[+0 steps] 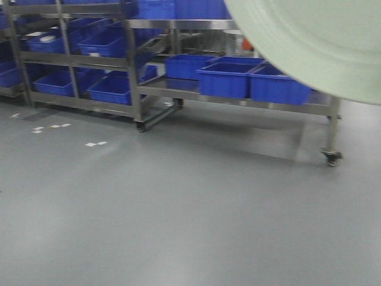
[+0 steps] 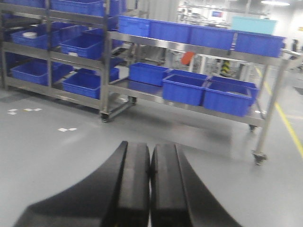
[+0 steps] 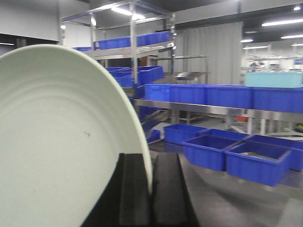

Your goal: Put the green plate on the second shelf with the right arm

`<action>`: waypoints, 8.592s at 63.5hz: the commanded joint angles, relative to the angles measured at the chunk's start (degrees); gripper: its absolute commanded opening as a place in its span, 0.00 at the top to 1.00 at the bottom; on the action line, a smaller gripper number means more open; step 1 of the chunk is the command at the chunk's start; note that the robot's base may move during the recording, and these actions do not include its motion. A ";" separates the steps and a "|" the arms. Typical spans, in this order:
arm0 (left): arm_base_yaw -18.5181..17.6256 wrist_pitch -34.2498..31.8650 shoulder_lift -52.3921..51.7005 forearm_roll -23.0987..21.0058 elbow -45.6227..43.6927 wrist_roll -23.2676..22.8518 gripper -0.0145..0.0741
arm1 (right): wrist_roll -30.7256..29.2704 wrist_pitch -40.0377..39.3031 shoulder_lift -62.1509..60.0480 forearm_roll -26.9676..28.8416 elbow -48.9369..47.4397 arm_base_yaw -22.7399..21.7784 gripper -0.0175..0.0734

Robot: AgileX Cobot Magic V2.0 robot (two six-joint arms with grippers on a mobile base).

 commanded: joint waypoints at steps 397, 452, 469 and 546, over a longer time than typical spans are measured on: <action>-0.21 -5.12 -0.93 -0.43 2.34 -0.19 0.69 | -11.27 -22.21 7.67 17.60 -7.34 -0.19 0.75; -0.21 -5.12 -0.93 -0.43 2.34 -0.19 0.69 | -28.03 -5.18 51.33 25.01 -37.96 -7.49 0.46; -0.21 -5.12 -0.93 -0.43 2.34 -0.19 0.69 | -28.03 7.62 46.21 25.16 -37.96 -7.49 0.40; -0.21 -5.12 -0.93 -0.43 2.34 -0.19 0.69 | -27.96 44.03 8.23 30.37 -27.09 -12.31 0.75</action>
